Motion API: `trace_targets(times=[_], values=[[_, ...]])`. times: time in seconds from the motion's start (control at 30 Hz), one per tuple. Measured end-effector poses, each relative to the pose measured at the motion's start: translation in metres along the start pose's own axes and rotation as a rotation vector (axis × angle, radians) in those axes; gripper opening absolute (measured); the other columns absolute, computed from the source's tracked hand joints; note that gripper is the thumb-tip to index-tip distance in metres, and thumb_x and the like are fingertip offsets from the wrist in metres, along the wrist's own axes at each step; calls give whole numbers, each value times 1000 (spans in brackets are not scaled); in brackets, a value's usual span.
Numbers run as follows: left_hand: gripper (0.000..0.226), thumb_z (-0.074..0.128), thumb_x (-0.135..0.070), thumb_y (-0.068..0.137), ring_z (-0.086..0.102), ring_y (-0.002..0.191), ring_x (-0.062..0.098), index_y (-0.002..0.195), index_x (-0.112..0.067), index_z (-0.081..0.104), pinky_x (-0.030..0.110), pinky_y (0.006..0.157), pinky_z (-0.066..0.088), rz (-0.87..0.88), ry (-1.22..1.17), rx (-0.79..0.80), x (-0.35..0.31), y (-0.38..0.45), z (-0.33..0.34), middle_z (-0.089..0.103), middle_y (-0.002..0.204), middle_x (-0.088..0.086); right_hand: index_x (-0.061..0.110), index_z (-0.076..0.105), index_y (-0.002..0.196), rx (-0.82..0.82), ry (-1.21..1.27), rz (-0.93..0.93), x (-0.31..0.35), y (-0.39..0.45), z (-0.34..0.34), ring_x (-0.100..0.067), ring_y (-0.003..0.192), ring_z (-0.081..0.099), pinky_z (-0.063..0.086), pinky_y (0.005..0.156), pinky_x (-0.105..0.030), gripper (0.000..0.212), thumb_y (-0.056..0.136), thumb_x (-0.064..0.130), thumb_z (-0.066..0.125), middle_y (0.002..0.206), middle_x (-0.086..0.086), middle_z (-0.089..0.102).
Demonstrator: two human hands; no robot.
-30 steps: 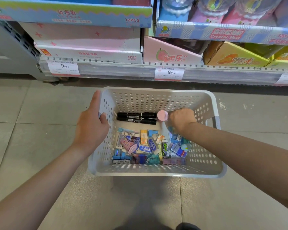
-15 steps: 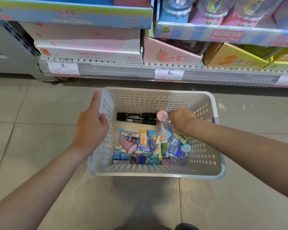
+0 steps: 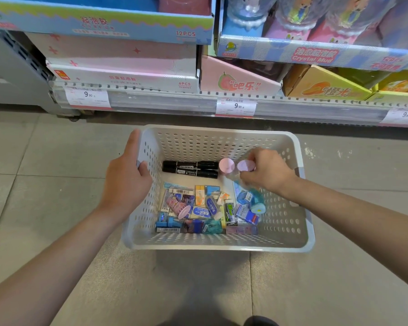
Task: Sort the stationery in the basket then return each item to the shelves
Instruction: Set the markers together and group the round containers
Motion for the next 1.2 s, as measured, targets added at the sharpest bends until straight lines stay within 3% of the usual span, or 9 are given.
trace_targets(times=[0.1, 0.23, 0.33, 0.57, 0.77, 0.93, 1.03, 1.2], values=[[65, 45, -2, 95, 44, 46, 18, 151, -24, 20, 30, 44, 38, -5, 4, -6, -2, 0, 0, 44, 56, 7, 8, 50, 99, -58, 11, 104, -6, 0, 3, -23, 79, 53, 39, 64, -26, 39, 75, 27, 74, 86, -5, 55], [64, 45, -2, 94, 45, 46, 18, 150, -24, 22, 30, 43, 39, 0, 13, -9, -4, 0, -1, 44, 56, 5, 8, 48, 98, -102, 44, 226, -18, 6, 18, -26, 81, 56, 40, 65, -24, 32, 81, 21, 71, 89, -7, 57], [64, 45, -2, 95, 45, 46, 20, 150, -25, 21, 36, 45, 43, -12, 17, -5, -2, 0, -1, 44, 56, 7, 1, 50, 111, -153, 49, 274, -26, 12, 29, -31, 93, 65, 48, 69, -29, 42, 81, 19, 73, 102, -15, 66], [62, 45, -3, 95, 49, 46, 22, 148, -27, 22, 37, 44, 45, -2, 33, -4, -4, 1, -1, 49, 60, 11, 6, 49, 116, -222, 246, 402, -41, 18, 44, -31, 99, 61, 52, 80, -35, 37, 85, 17, 67, 111, -13, 63], [62, 46, -3, 95, 49, 47, 22, 148, -25, 23, 35, 44, 42, -1, 53, -10, -4, 1, -2, 48, 59, 9, 6, 51, 114, -245, 379, 388, -40, 17, 48, -29, 97, 60, 43, 70, -28, 43, 79, 15, 73, 109, -13, 63], [63, 46, -4, 95, 53, 50, 26, 148, -26, 20, 42, 48, 49, -7, 52, -1, -3, 1, -2, 53, 65, 14, 6, 46, 120, -223, 448, 377, -41, 15, 52, -30, 104, 59, 45, 76, -30, 50, 78, 11, 75, 116, -14, 62], [63, 45, -5, 95, 55, 52, 26, 148, -28, 19, 45, 49, 52, -9, 42, 9, -3, 1, -1, 54, 67, 13, 0, 41, 125, -182, 356, 440, -43, 7, 53, -35, 107, 57, 48, 84, -37, 45, 87, 10, 63, 120, -19, 57], [64, 46, -4, 95, 53, 50, 26, 149, -28, 19, 46, 47, 52, -24, 43, 8, -1, 1, -2, 52, 64, 12, -3, 39, 133, 153, -183, 277, -26, 0, 66, -34, 124, 39, 37, 103, -35, 39, 95, 7, 36, 131, -22, 41]])
Point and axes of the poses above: each hand's wrist, its own y-axis towards the middle knuckle, its own z-axis out of the palm, x = y × z, the point moved 7 cm from there along y, towards the middle knuckle
